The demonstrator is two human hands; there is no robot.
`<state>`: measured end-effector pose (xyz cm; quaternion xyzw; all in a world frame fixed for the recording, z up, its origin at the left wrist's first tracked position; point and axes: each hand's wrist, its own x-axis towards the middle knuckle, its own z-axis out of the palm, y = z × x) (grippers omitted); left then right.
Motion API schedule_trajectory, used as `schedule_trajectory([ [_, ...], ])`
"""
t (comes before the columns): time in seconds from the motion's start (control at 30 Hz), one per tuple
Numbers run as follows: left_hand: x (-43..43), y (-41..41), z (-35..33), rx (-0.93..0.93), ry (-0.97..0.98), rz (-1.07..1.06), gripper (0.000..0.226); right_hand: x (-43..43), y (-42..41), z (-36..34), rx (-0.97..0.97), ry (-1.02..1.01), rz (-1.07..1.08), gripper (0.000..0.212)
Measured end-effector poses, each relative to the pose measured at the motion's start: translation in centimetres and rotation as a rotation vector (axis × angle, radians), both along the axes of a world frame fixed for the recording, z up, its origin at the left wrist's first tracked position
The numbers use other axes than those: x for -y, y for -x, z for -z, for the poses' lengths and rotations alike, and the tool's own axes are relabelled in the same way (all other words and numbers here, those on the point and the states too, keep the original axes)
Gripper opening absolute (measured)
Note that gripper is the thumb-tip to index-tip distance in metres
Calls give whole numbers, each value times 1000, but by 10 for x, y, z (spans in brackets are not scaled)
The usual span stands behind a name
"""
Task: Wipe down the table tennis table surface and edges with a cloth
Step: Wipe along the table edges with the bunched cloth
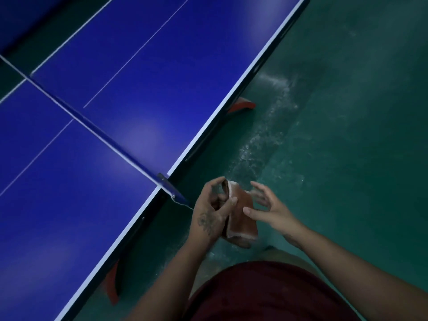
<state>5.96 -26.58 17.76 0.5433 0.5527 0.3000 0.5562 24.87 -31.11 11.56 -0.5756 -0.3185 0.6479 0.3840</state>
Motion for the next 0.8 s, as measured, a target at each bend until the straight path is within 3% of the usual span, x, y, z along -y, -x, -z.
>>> schedule_trajectory([
  [0.2,-23,-22,-12,62,49,88,54,5,-21,0,-380,135,207,95],
  [0.3,-36,-28,-10,57,63,58,53,2,-29,0,-374,106,279,94],
  [0.53,-74,-15,16,-126,11,92,47,-10,-38,12,-81,-12,247,106],
  [0.63,-96,-2,32,-157,21,127,46,-23,-26,18,130,-3,195,108],
  [0.7,-114,9,43,-168,56,174,45,-33,-10,22,281,22,200,99],
  [0.8,-145,25,58,-153,111,216,45,-45,13,29,536,48,220,67],
])
